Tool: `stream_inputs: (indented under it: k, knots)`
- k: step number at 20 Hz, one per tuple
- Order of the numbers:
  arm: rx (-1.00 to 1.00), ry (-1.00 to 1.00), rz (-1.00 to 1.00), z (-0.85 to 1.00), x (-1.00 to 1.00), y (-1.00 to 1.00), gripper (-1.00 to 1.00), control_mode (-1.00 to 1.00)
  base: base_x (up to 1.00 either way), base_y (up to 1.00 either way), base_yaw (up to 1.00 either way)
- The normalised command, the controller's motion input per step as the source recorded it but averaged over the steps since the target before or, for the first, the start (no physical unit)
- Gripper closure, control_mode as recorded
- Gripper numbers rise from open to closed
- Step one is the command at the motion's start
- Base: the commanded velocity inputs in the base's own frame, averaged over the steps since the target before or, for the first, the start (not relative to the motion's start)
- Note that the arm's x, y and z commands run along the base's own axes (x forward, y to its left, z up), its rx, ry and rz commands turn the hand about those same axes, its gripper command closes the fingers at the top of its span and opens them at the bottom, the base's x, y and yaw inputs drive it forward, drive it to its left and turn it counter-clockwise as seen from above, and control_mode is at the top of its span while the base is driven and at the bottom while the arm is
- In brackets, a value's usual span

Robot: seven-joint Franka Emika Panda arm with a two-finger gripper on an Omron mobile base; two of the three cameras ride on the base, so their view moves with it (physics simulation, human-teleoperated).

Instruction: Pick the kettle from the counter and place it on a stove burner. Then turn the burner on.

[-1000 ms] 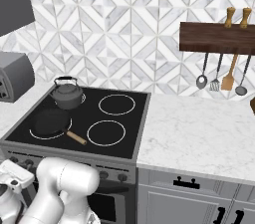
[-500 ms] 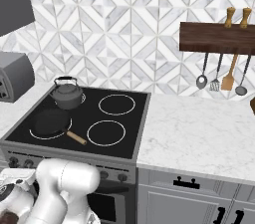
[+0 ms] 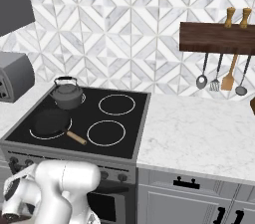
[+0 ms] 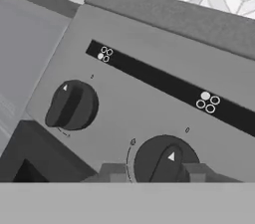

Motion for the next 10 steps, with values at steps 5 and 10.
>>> stream_inputs:
  k: [5, 10]
  knots:
    - [-0.45, 0.0, 0.26, -0.36, 0.02, 0.22, 1.0, -1.0, 0.0, 0.0, 0.0]
    - [-0.49, 0.0, 0.26, -0.39, 0.02, 0.23, 1.0, -1.0, 0.0, 0.0, 0.0]
